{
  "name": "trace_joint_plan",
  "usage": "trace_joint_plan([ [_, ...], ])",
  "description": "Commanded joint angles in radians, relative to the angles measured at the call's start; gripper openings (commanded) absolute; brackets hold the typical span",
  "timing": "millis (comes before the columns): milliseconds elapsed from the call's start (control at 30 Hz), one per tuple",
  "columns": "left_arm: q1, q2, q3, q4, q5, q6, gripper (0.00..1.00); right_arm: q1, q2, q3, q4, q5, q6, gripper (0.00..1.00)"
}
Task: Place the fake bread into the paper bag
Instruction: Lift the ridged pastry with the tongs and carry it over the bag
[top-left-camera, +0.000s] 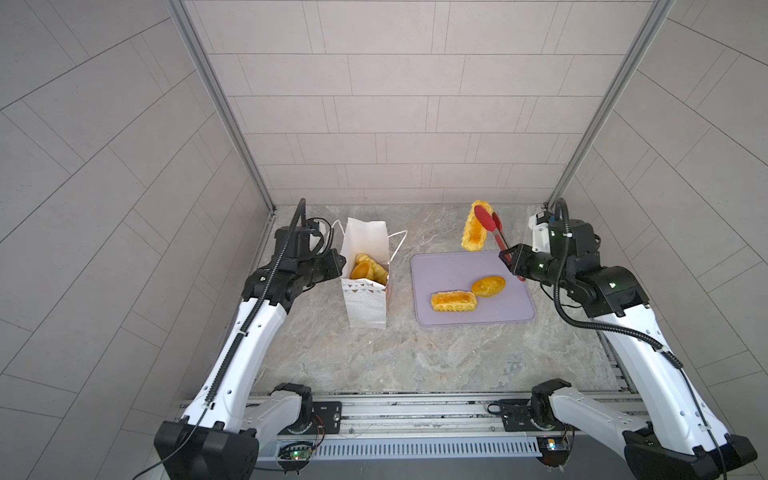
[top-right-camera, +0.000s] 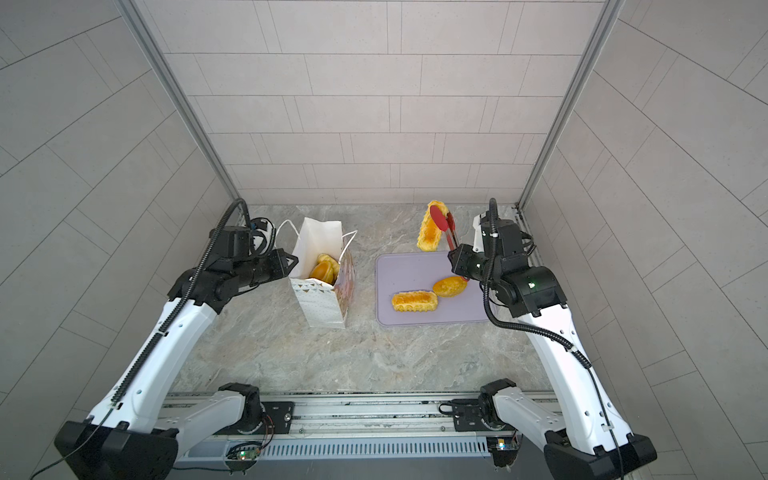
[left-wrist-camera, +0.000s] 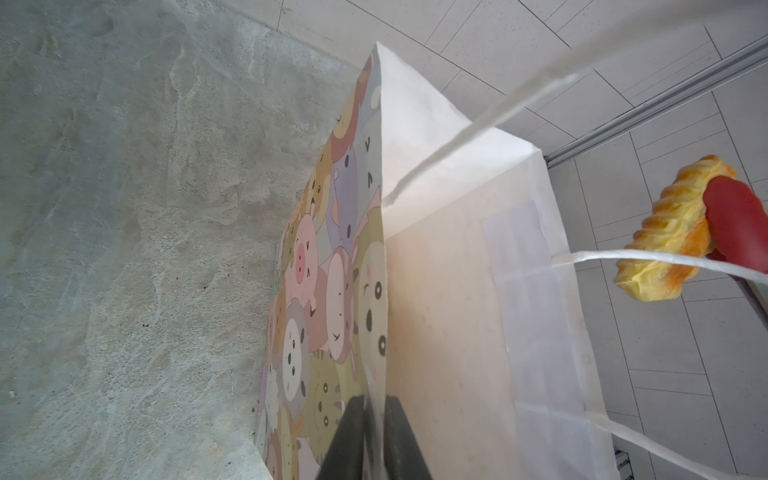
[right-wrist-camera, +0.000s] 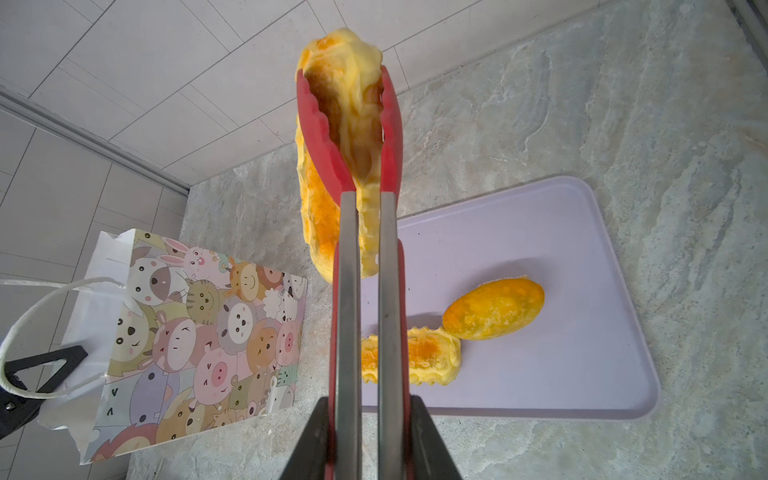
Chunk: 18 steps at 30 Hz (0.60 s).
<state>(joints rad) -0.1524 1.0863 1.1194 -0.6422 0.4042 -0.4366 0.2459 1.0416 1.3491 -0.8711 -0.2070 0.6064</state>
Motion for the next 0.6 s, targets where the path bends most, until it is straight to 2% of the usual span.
trace_joint_plan([
  [0, 0.006, -0.018, -0.007, -0.020, -0.007, 0.006, 0.14, 0.034, 0.009, 0.061, 0.062, 0.041, -0.014, 0.23],
  [567, 0.006, -0.013, -0.007, -0.021, -0.005, -0.003, 0.14, 0.261, 0.160, 0.338, 0.090, 0.114, -0.062, 0.23],
])
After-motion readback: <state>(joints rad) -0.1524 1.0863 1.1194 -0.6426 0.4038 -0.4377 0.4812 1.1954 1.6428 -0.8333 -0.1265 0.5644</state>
